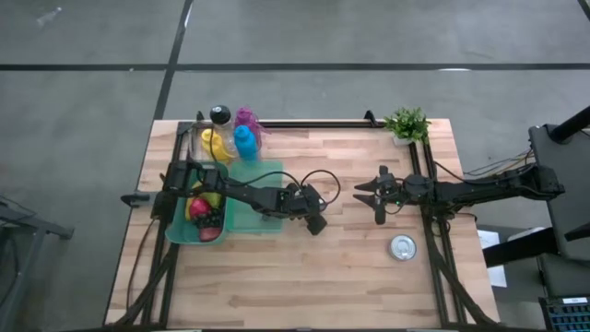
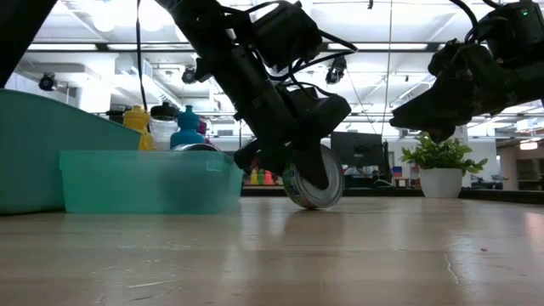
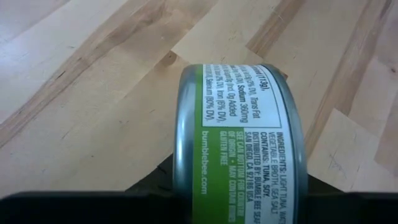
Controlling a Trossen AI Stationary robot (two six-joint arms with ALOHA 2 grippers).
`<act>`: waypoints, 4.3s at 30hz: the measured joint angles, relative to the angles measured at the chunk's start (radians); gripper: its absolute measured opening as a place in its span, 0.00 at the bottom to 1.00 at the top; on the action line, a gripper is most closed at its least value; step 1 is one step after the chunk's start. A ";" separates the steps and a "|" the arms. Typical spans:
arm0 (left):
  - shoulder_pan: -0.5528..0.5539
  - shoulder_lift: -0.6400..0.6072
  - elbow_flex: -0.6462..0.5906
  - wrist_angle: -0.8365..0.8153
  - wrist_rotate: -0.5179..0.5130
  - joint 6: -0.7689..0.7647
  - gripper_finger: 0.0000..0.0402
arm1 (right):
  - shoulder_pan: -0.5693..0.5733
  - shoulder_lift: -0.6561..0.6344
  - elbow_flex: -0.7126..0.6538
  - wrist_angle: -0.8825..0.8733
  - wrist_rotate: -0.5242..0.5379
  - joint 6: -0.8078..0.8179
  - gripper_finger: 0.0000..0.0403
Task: Pick & Place Food Item
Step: Put the green tuna can into the light green bin
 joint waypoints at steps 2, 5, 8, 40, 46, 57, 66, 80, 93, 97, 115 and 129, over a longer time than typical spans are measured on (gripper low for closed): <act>0.000 -0.003 0.000 0.001 0.000 0.000 0.31 | 0.000 0.000 0.000 0.000 0.000 0.000 0.36; 0.000 -0.013 0.004 -0.006 0.001 0.000 0.31 | 0.000 0.000 0.000 0.000 0.000 0.000 0.36; 0.000 -0.043 0.006 -0.017 0.000 0.000 0.31 | 0.000 0.000 0.000 0.000 0.000 0.000 0.36; -0.007 -0.522 0.000 -0.754 -0.148 -0.110 0.31 | 0.000 0.000 0.000 0.000 0.000 0.000 0.36; -0.008 -0.523 -0.005 -0.929 -0.192 -0.256 0.31 | 0.000 0.000 0.000 0.000 0.000 0.000 0.36; 0.000 -0.529 -0.165 -0.850 -0.182 -0.443 0.31 | 0.000 0.000 0.000 0.000 0.000 0.000 0.36; 0.023 -0.529 -0.310 -0.699 -0.120 -0.485 0.31 | 0.000 0.000 0.000 0.000 0.000 0.000 0.36; 0.028 -0.532 -0.438 -0.523 -0.060 -0.517 0.31 | 0.000 0.000 0.000 0.000 0.000 0.000 0.36; 0.028 -0.531 -0.441 -0.514 -0.050 -0.521 0.31 | 0.000 0.000 0.000 0.000 0.000 0.000 0.36; 0.028 -0.531 -0.441 -0.515 -0.047 -0.521 0.31 | 0.000 0.000 0.000 0.000 0.000 0.000 0.36; 0.028 -0.529 -0.438 -0.517 -0.043 -0.517 0.36 | 0.000 0.000 0.000 0.000 0.000 0.000 0.36; 0.028 -0.537 -0.434 -0.505 -0.032 -0.515 0.40 | 0.000 0.000 0.000 0.000 0.000 0.000 0.36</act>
